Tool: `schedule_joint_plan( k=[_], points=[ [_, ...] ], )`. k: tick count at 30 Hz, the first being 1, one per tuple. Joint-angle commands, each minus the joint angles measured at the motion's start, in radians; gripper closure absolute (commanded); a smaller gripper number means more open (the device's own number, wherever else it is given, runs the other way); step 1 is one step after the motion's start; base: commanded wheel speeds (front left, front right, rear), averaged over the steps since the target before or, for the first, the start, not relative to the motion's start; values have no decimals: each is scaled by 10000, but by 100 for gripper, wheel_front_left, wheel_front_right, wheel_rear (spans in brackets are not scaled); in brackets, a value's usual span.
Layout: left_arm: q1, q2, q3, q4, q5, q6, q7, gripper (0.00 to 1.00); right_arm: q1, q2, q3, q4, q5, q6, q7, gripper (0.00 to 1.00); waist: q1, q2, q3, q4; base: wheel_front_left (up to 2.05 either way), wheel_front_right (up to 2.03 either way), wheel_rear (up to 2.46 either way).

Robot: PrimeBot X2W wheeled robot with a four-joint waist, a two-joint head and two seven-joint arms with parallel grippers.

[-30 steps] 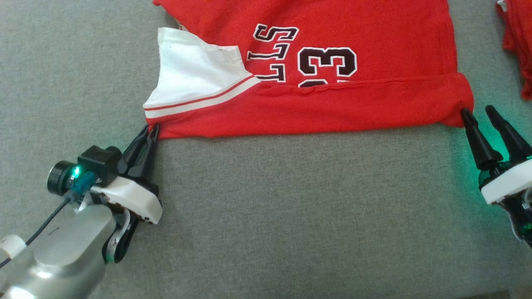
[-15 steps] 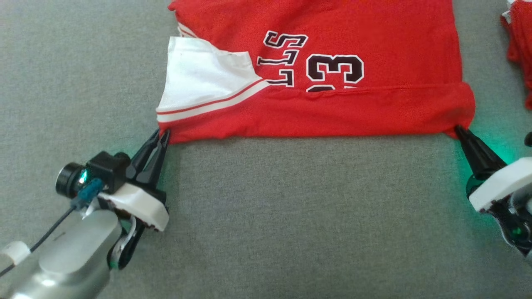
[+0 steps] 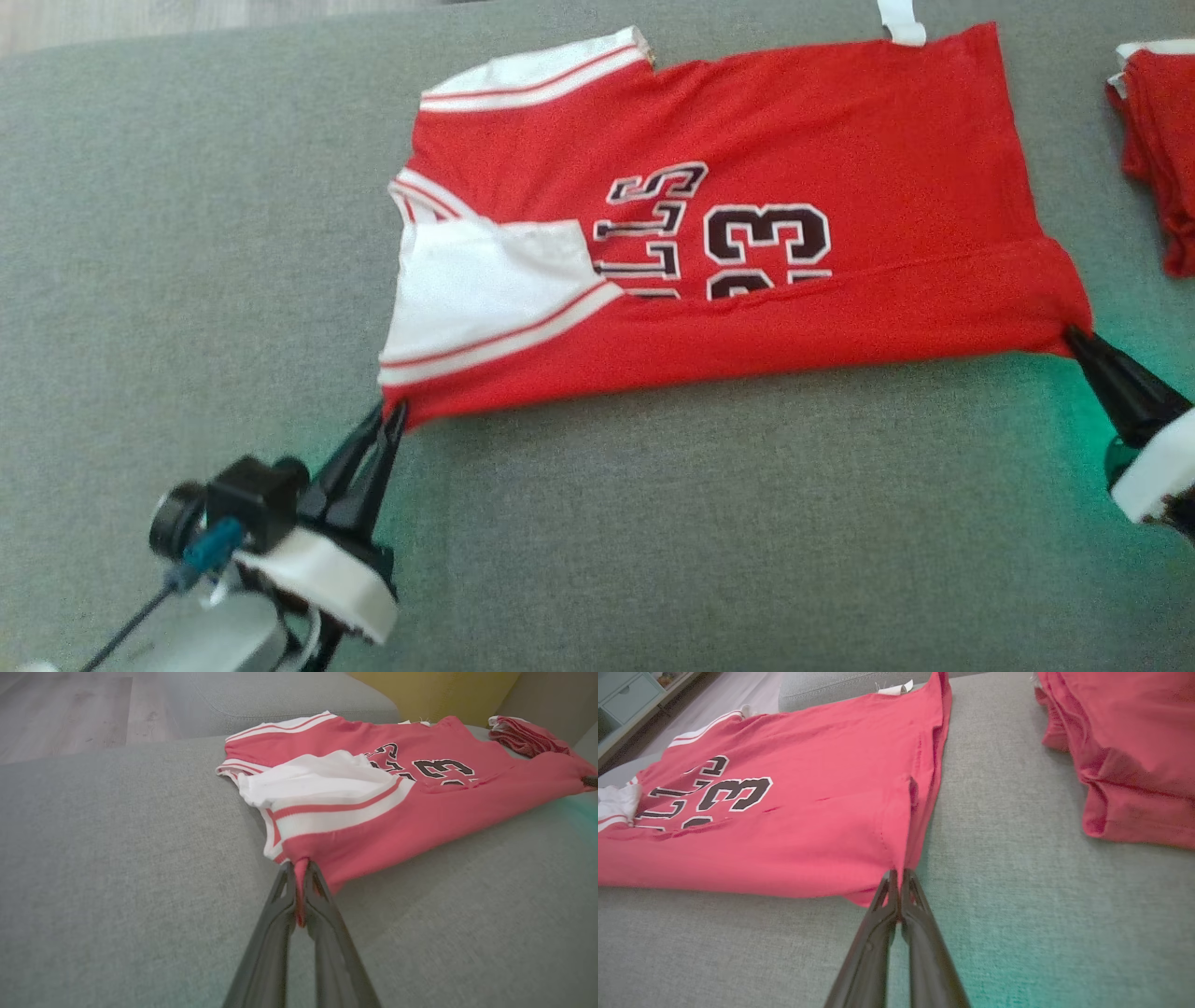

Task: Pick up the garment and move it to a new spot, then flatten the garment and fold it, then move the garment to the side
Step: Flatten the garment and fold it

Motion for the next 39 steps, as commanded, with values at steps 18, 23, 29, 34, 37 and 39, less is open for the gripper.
schedule_joint_plan(
  k=[18,23,29,34,37,39],
  points=[
    [1687,707,-246,-1828,-522,795,273,100,1734,-1588,385,-560,930,-7,-31,100,1,-1,-443,158,0,0,0],
    [1569,693,-224,-1581,-523,689,262,100,1824,-1601,381,-639,1044,-7,-2,100,1,-1,-440,100,0,0,0],
    [1501,584,-224,-1247,-691,517,332,27,1807,-1584,196,-608,1082,-7,-60,0,1,-1,-423,-84,0,0,0],
    [1277,477,-121,-1077,-616,586,275,0,1762,-1499,-262,-723,866,-7,-249,0,1,-1,-466,-186,0,0,0],
    [1035,700,44,-1202,-516,650,275,0,1707,-1401,-788,-819,486,-7,-311,0,1,-1,-465,-240,0,0,0],
    [756,956,212,-1434,-443,715,377,0,1691,-1248,-1317,-935,124,-7,-319,0,1,-1,-436,-279,0,0,0]
  ],
)
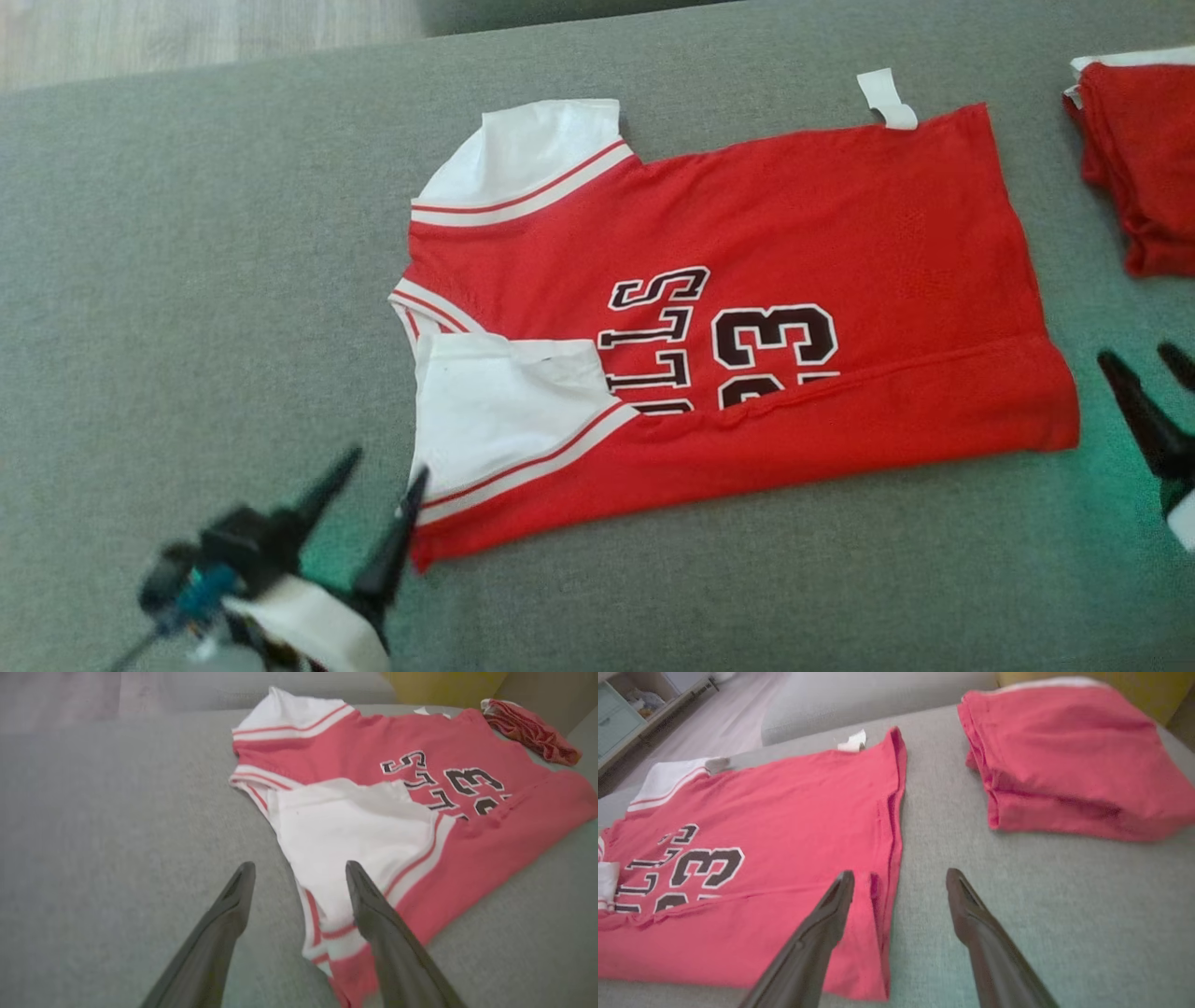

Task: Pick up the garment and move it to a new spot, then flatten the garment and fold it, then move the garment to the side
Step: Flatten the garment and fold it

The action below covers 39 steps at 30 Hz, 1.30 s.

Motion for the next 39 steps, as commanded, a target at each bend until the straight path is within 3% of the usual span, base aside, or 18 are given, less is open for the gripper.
schedule_joint_plan(
  k=[1,6,10,17,22,26,36,37,38,39],
  points=[
    [-623,521,524,-339,82,58,7,0,144,-320,-254,-185,-230,-7,-135,0,0,0,34,-23,0,0,0],
    [-1828,1252,1052,-887,266,-51,568,0,428,194,-1374,-558,-1176,-7,-138,0,0,0,250,-114,0,0,0],
    [-3264,1423,1288,-887,377,-710,1283,0,634,529,-2041,-823,-1727,-7,-139,0,0,0,624,-133,0,0,0],
    [-6288,784,1427,419,34,-2291,3237,0,584,782,-2638,-1241,-2341,-7,-140,0,0,0,1522,-279,0,0,0],
    [-7888,89,1270,1894,-288,-3067,4605,0,317,921,-2710,-1434,-2571,-7,-140,0,0,0,2054,-545,0,0,0],
    [-8589,-319,1044,2906,-423,-3486,5297,0,127,997,-2708,-1439,-2604,-7,-140,0,0,0,2388,-774,0,0,0],
    [-8979,-756,391,4261,-684,-3969,5989,0,-79,1232,-2789,-1360,-2617,-7,-141,0,0,0,2860,-1167,0,0,0],
    [-8973,-762,335,4273,-769,-3994,6061,31,-86,1244,-2807,-1349,-2631,-7,-141,0,0,0,2883,-1183,0,0,0],
    [-8985,-751,282,4269,-825,-4014,6086,53,-94,1258,-2831,-1337,-2646,-7,-141,0,0,0,2900,-1197,0,0,0],
    [-9008,-734,230,4234,-849,-4031,6050,90,-101,1274,-2858,-1322,-2662,-7,-141,0,0,0,2914,-1210,0,0,0]
  ],
)
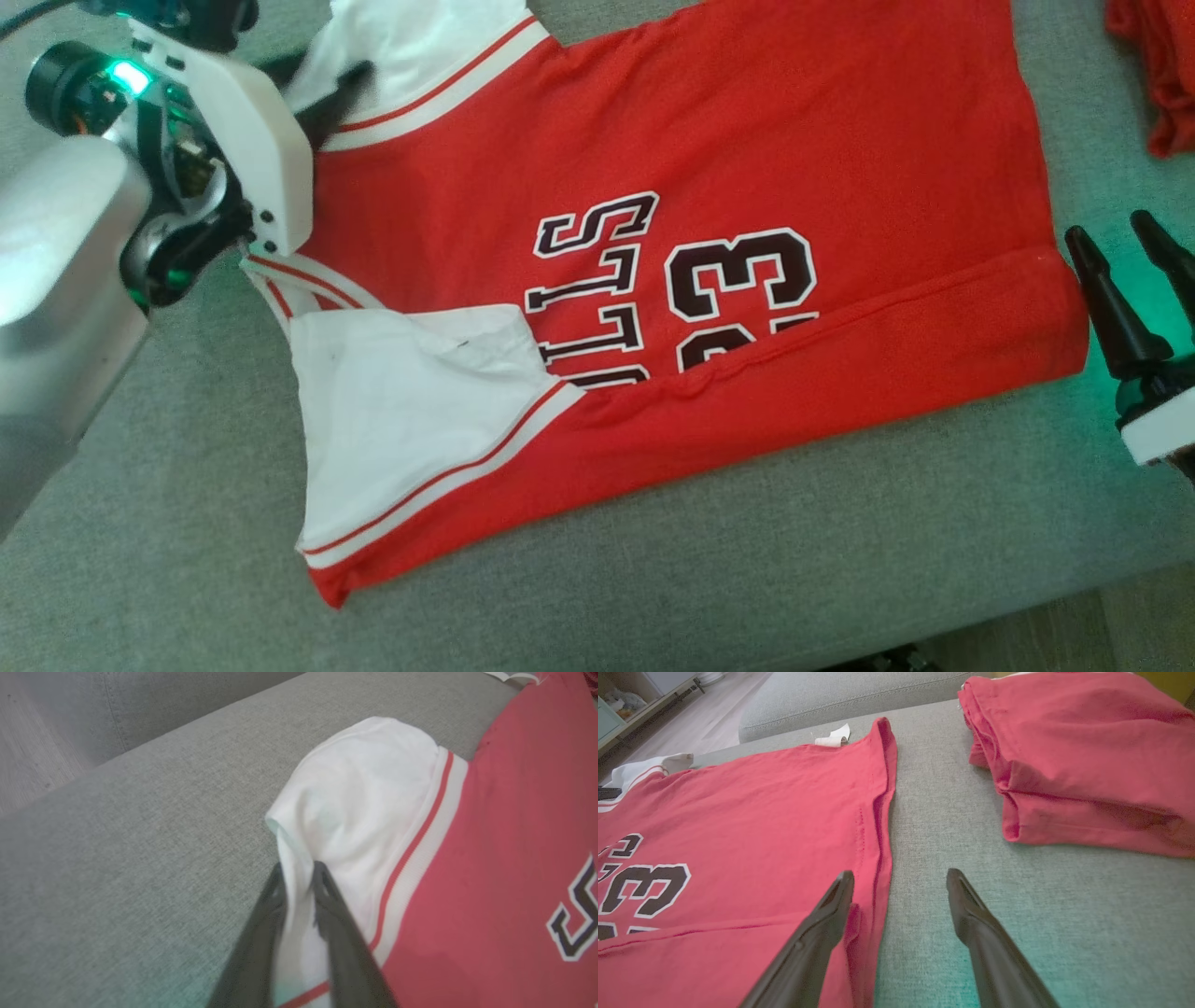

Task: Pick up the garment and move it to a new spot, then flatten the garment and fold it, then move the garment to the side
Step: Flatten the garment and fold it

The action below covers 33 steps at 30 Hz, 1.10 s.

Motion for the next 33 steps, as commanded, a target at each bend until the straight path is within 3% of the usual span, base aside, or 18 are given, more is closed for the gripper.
schedule_joint_plan(
  k=[1,5,10,17,18,19,20,24,33],
  points=[
    [-511,373,341,-267,5,-37,-118,100,123,-256,-79,-89,-78,-7,-137,0,-1,0,11,-17,0,0,0],
    [-695,609,30,-597,567,-59,-940,100,134,-135,-195,-20,-163,-7,-137,0,-1,0,-54,-45,0,0,0],
    [-749,1001,-664,-1584,2281,25,-2278,100,306,74,-259,110,-132,-7,-137,0,-1,0,-255,-17,0,0,0],
    [329,1117,-1772,-3419,4357,1400,-2921,100,689,231,-395,336,-122,-7,-137,0,-1,0,-500,193,0,0,0],
    [523,1103,-1857,-3579,4495,1604,-2960,75,712,242,-405,359,-124,-7,-137,0,-1,0,-522,218,0,0,0],
    [689,1070,-1925,-3725,4681,1835,-3045,27,728,250,-417,383,-124,-7,-137,0,-1,0,-549,249,0,0,0],
    [864,1012,-1972,-3860,4811,2055,-3148,0,741,251,-425,404,-126,-7,-137,0,-1,0,-573,281,0,0,0],
    [1601,686,-2129,-4281,4854,2439,-3581,0,794,217,-474,464,-128,-7,-137,0,-1,0,-685,443,0,0,0],
    [2509,561,-2145,-4962,4492,2659,-4115,0,988,191,-509,545,-177,-7,-137,0,-1,0,-954,682,0,0,0]
  ],
)
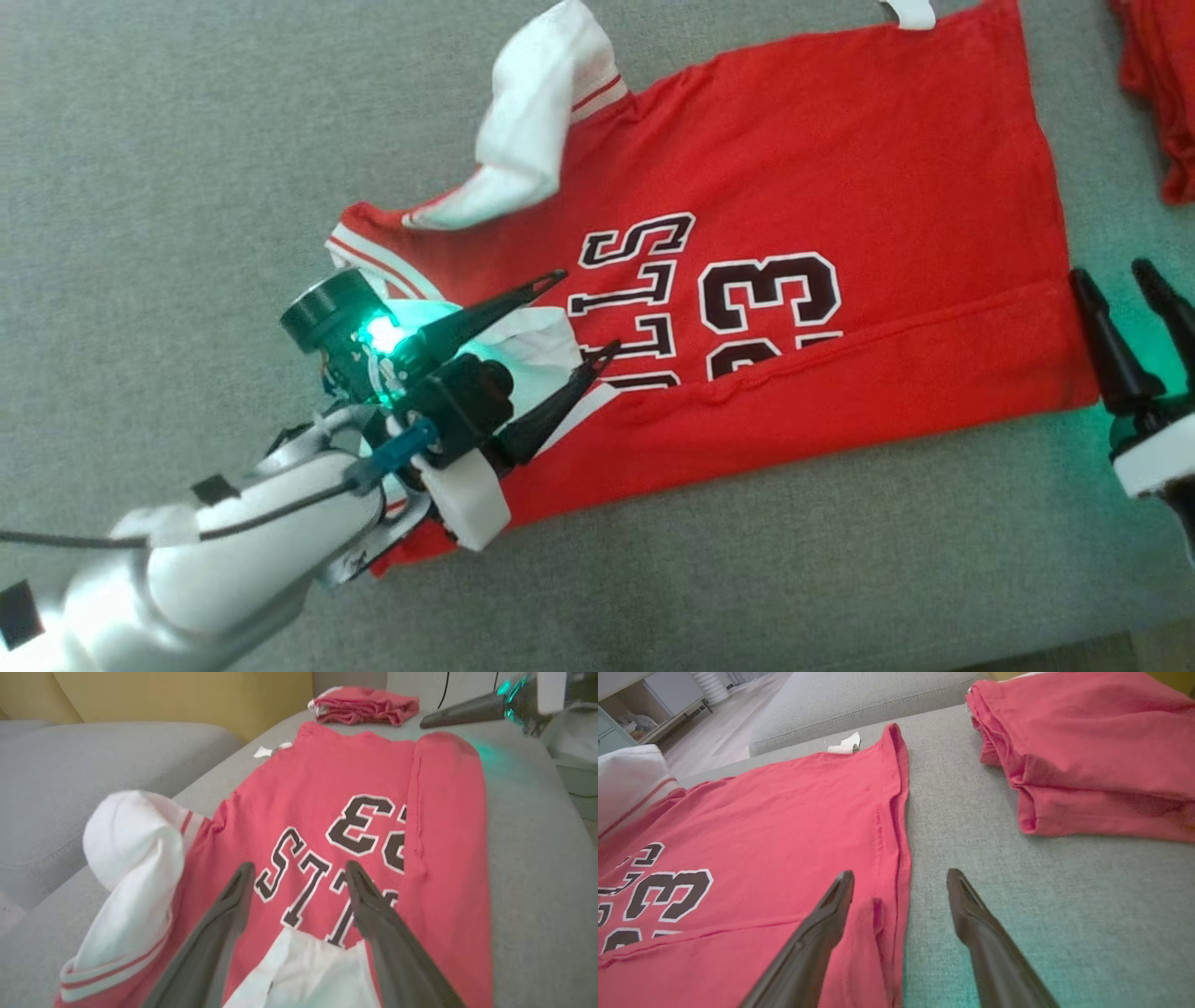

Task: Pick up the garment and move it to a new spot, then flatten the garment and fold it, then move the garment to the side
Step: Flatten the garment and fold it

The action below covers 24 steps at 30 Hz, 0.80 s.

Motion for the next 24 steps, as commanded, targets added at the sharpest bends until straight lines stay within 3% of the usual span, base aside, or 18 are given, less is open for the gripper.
schedule_joint_plan(
  k=[1,5,8,12,24],
  points=[
    [-202,318,589,-471,-108,166,-117,0,435,-372,-22,-87,-96,-7,-135,0,1,0,-57,50,0,0,0],
    [-458,948,1397,-910,-441,640,-193,0,485,-360,5,-69,-111,-7,-135,0,1,0,-120,112,0,0,0],
    [-926,1517,1890,-787,-583,648,-59,0,456,-365,58,-90,-109,-7,-135,0,1,0,-87,129,0,0,0],
    [-1720,1666,2174,-42,-766,146,236,0,322,-382,160,-100,-102,-7,-135,0,1,0,17,78,0,0,0],
    [-3663,834,1761,4242,-405,-1611,830,0,-288,-149,554,-48,-71,-7,-135,0,1,0,604,-607,0,0,0]
  ],
)
